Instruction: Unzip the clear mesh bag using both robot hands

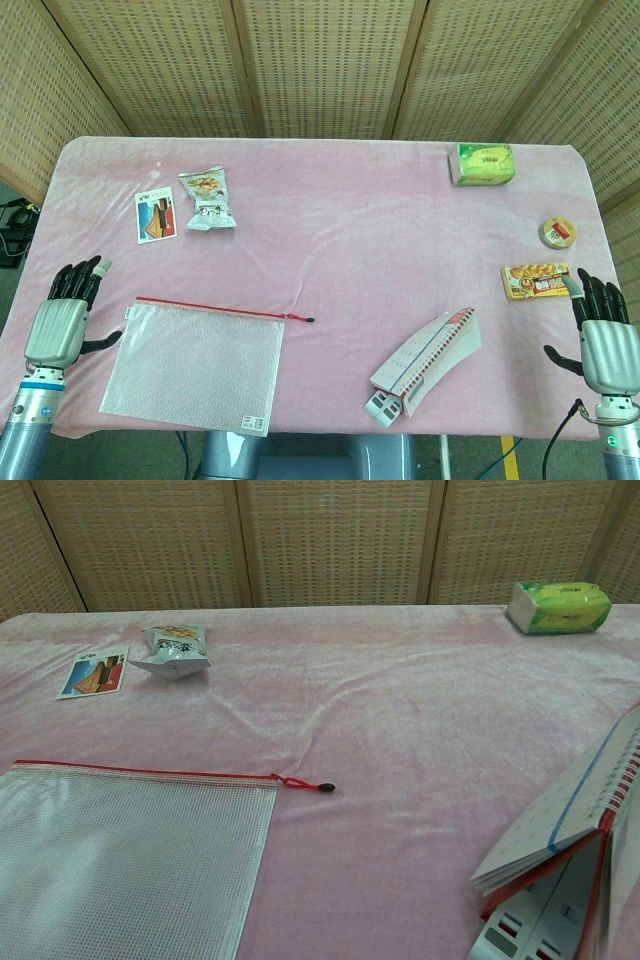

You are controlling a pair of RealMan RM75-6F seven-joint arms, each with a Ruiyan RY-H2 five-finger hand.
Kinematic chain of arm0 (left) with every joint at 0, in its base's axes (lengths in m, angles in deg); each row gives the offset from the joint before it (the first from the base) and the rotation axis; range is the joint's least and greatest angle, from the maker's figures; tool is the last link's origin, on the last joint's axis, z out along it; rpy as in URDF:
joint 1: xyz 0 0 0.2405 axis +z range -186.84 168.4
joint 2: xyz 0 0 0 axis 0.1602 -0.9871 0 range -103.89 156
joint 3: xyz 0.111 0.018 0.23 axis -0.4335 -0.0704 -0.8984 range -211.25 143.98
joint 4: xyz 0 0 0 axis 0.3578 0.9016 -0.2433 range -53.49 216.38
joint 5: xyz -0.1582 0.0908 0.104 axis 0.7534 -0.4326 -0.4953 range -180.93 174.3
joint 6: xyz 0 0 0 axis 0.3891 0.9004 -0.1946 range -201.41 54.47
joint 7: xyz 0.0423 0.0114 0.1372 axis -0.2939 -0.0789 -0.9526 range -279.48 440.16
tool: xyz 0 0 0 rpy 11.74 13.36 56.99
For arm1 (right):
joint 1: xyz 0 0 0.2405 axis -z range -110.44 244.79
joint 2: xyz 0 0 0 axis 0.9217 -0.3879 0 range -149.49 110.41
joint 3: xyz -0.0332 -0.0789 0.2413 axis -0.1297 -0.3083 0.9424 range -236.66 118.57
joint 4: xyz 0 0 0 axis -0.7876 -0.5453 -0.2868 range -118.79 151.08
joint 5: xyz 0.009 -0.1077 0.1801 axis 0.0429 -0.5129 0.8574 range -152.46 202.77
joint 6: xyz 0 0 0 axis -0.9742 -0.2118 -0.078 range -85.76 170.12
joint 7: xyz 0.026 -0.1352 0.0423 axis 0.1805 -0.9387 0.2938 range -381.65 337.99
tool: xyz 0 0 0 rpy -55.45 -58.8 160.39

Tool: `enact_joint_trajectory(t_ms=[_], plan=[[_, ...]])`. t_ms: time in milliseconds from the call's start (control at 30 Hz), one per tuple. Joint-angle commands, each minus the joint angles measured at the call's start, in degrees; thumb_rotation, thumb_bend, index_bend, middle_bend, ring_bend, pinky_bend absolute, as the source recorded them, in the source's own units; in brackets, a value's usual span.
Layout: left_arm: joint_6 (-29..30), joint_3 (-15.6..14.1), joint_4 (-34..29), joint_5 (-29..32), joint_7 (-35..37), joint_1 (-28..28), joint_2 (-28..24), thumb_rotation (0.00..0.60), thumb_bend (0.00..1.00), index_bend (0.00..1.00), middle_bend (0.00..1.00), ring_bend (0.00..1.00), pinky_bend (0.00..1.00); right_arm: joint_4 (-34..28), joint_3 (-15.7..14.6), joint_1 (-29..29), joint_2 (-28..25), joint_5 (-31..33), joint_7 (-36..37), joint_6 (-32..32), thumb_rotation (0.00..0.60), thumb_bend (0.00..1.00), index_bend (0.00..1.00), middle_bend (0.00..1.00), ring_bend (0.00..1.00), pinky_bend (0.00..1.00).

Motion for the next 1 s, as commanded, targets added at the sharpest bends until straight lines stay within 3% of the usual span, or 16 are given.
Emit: enact_joint_trajectory(t_ms=[33,233,300,400,433,500,567,667,800,1000], plan=[[-1.93,0.37,0.28,-2.06,-0.05,-0.37,0.10,0.600,0.00,0.00,0.00,0.00,0.00,-0.04,-0.02,0.07,-0.09,0.10,0.15,-0.04,0.600,0.00,0.00,0.00,0.00,0.00],[-9.24,2.42,-3.09,-4.95,-5.24,-5.33,0.81,0.600,0.00,0.00,0.00,0.00,0.00,-0.14,0.07,-0.13,-0.32,0.47,0.67,-0.68,0.600,0.00,0.00,0.00,0.00,0.00],[-11.53,3.69,-4.34,-4.79,-7.36,-7.15,1.55,0.600,0.00,0.00,0.05,0.03,0.04,-0.26,0.12,-0.18,-0.38,0.49,0.74,-0.75,0.600,0.00,0.00,0.00,0.00,0.00],[-16.16,6.80,-5.23,-3.99,-11.61,-11.36,4.67,0.600,0.00,0.02,0.48,0.42,0.45,-0.36,0.18,-0.27,-0.39,0.62,0.60,-0.89,0.600,0.00,0.00,0.00,0.00,0.00],[-19.72,8.88,-4.25,-3.97,-13.42,-14.81,8.08,0.600,0.00,0.08,0.62,0.56,0.61,-0.53,0.20,-0.39,-0.38,0.79,0.50,-1.19,0.600,0.00,0.00,0.00,0.00,0.00],[-22.57,10.80,-2.48,-2.20,-16.91,-17.63,11.80,0.600,0.00,0.21,0.75,0.70,0.77,-0.69,0.21,-0.59,-0.39,1.02,0.28,-1.65,0.600,0.00,0.00,0.00,0.00,0.00],[-25.71,12.81,-0.87,0.89,-20.87,-20.71,15.94,0.600,0.00,0.27,0.86,0.80,0.91,-0.59,0.29,-0.80,-0.28,1.32,0.14,-2.09,0.600,0.00,0.00,0.00,0.00,0.00],[-28.50,15.36,1.01,7.40,-26.82,-24.22,21.02,0.600,0.04,0.34,0.92,0.87,0.99,-0.18,0.41,-1.00,-0.19,1.96,0.33,-2.73,0.600,0.00,0.00,0.00,0.00,0.00],[-30.26,16.90,2.58,15.14,-32.05,-27.23,25.10,0.600,0.14,0.47,0.96,0.90,1.00,0.32,0.61,-1.14,-0.21,2.73,0.85,-3.33,0.600,0.00,0.00,0.00,0.00,0.00],[-29.59,17.69,5.87,24.60,-39.31,-31.12,30.31,0.600,0.18,0.50,0.98,0.92,1.00,0.73,0.82,-1.35,-0.29,3.37,1.50,-3.96,0.600,0.00,0.00,0.00,0.00,0.00]])
